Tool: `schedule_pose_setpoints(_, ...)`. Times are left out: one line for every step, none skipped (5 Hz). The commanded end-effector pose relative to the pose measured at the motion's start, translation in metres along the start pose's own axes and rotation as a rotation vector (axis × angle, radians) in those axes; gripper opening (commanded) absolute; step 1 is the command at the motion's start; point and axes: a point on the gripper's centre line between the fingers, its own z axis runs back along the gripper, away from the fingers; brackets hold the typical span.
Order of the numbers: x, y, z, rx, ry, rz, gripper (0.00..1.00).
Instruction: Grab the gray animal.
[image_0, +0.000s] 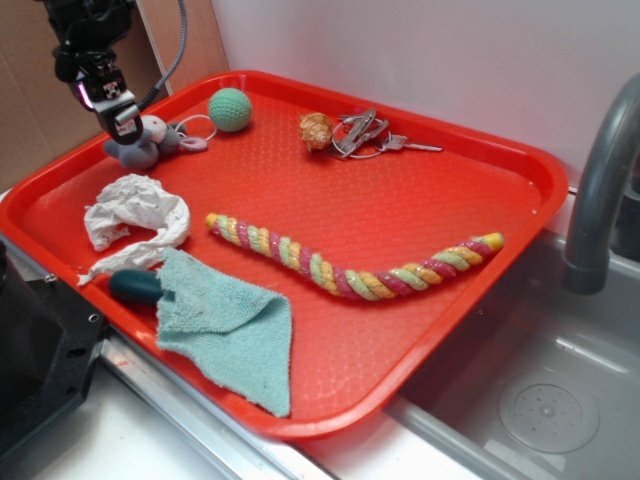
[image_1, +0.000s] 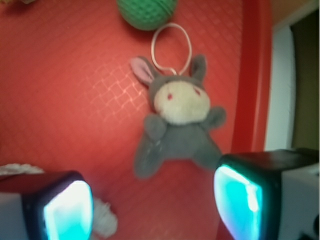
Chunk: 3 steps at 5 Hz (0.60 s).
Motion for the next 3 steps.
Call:
schedule_pose_setpoints(0.013,0.013,-0.04,-0.017,0.064,-0.049,1.0)
schedule_pose_setpoints(0.022,0.006,-0.062,-0.012,0.111,-0.034,1.0)
schedule_pose_setpoints(0.029,-0.004,-0.053,0.009,0.084,-0.011,0.0)
